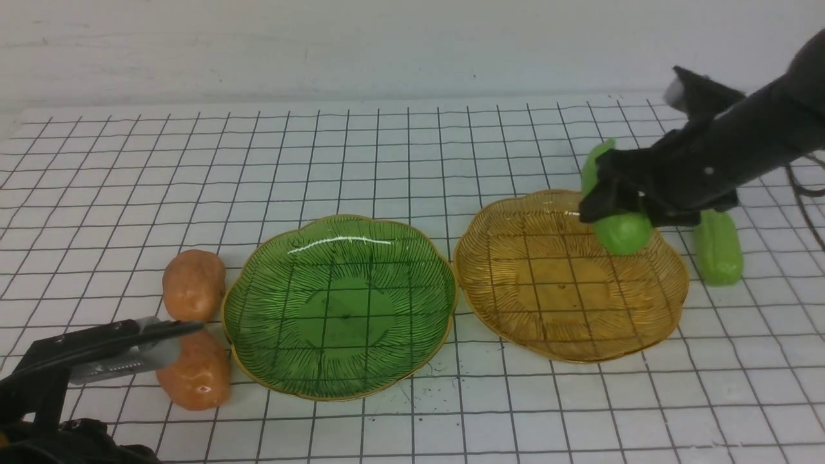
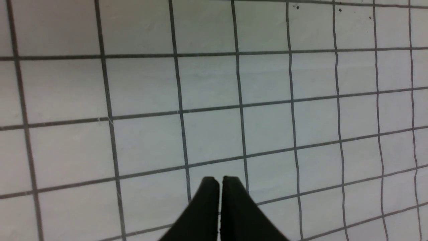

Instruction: Put different types of vegetables on the plate.

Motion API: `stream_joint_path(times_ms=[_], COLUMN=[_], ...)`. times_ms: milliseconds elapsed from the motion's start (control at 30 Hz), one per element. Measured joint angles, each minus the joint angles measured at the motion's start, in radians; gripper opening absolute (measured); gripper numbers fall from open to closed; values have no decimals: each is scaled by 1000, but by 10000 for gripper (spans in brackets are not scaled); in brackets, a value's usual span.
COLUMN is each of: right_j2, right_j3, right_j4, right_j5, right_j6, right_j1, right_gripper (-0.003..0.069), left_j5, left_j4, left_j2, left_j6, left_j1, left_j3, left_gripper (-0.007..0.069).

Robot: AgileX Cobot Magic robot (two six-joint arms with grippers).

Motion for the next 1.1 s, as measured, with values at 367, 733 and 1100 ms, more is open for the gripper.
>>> stream_joint_path(times_ms=[367,733,1100], right_j2=[105,106,117], right_j3=[0,-65,-165], right_j4=[7,-77,-412], right_j5=[-104,-37,-7], right_j6=[-73,-47,268], right_j1=[52,12,-184], right_gripper=[408,684,520], left_j5=[0,0,0], left_j4=[0,1,1], left_j2=[0,0,0], left_j6=[-3,-3,-4], left_j1=[0,0,0], left_j3=[0,0,0], left_gripper=[-7,-7,-7])
